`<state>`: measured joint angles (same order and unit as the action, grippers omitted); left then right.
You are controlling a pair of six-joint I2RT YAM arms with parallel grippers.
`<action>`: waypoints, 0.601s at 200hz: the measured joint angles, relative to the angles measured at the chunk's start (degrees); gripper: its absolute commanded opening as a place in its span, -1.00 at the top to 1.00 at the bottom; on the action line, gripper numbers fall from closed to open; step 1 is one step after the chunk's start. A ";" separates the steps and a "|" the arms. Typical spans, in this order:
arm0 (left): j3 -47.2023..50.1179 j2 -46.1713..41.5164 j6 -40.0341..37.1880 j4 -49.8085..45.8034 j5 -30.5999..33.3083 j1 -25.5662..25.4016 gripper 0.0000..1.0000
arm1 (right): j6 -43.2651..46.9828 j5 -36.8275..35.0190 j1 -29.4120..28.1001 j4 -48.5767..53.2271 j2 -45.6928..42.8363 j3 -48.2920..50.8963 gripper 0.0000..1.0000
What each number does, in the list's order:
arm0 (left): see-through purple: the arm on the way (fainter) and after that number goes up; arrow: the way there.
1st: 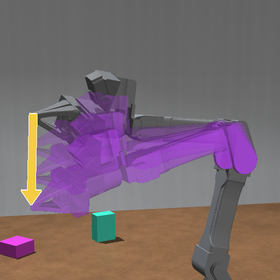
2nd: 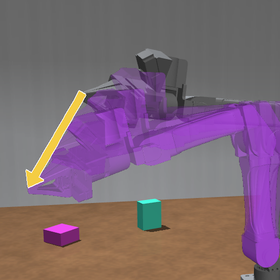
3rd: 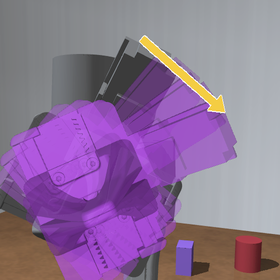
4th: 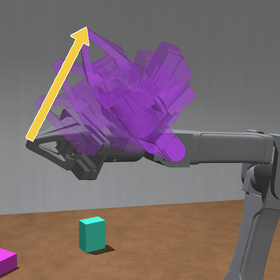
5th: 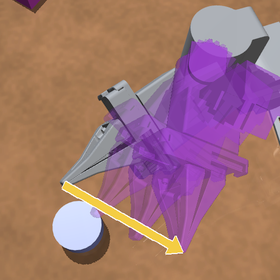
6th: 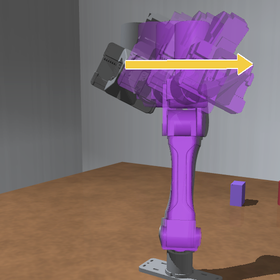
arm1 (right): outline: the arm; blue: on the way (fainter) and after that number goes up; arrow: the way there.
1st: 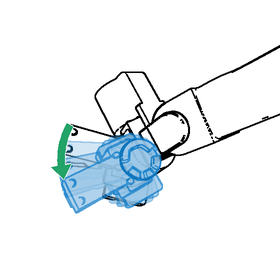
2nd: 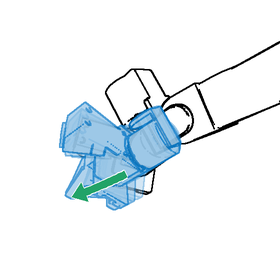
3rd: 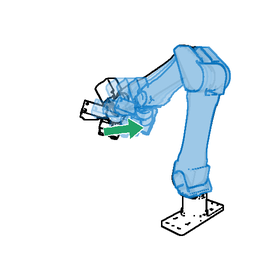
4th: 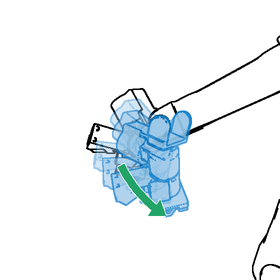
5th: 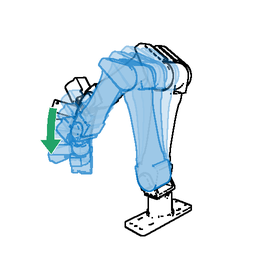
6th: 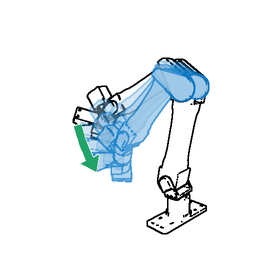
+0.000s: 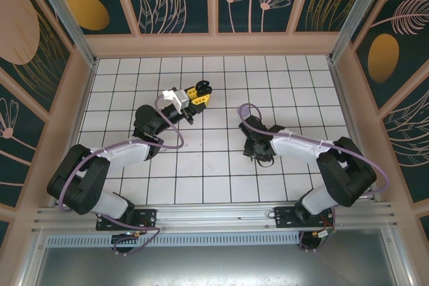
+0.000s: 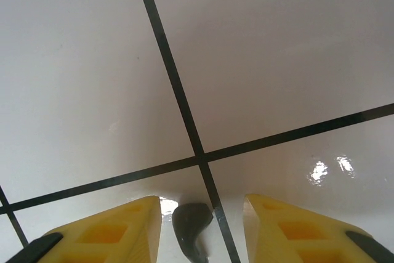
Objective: Insert the wireless bluetooth earbuds into the charging case
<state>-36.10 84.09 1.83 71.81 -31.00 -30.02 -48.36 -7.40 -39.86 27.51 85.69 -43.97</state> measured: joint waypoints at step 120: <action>0.00 0.00 0.15 0.00 0.00 0.00 1.00 | 0.55 1.22 -1.18 -2.05 2.08 0.00 0.31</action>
<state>-36.10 84.09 1.98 71.81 -31.00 -30.02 -47.81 -6.17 -41.04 25.45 87.77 -43.97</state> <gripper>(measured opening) 0.224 0.348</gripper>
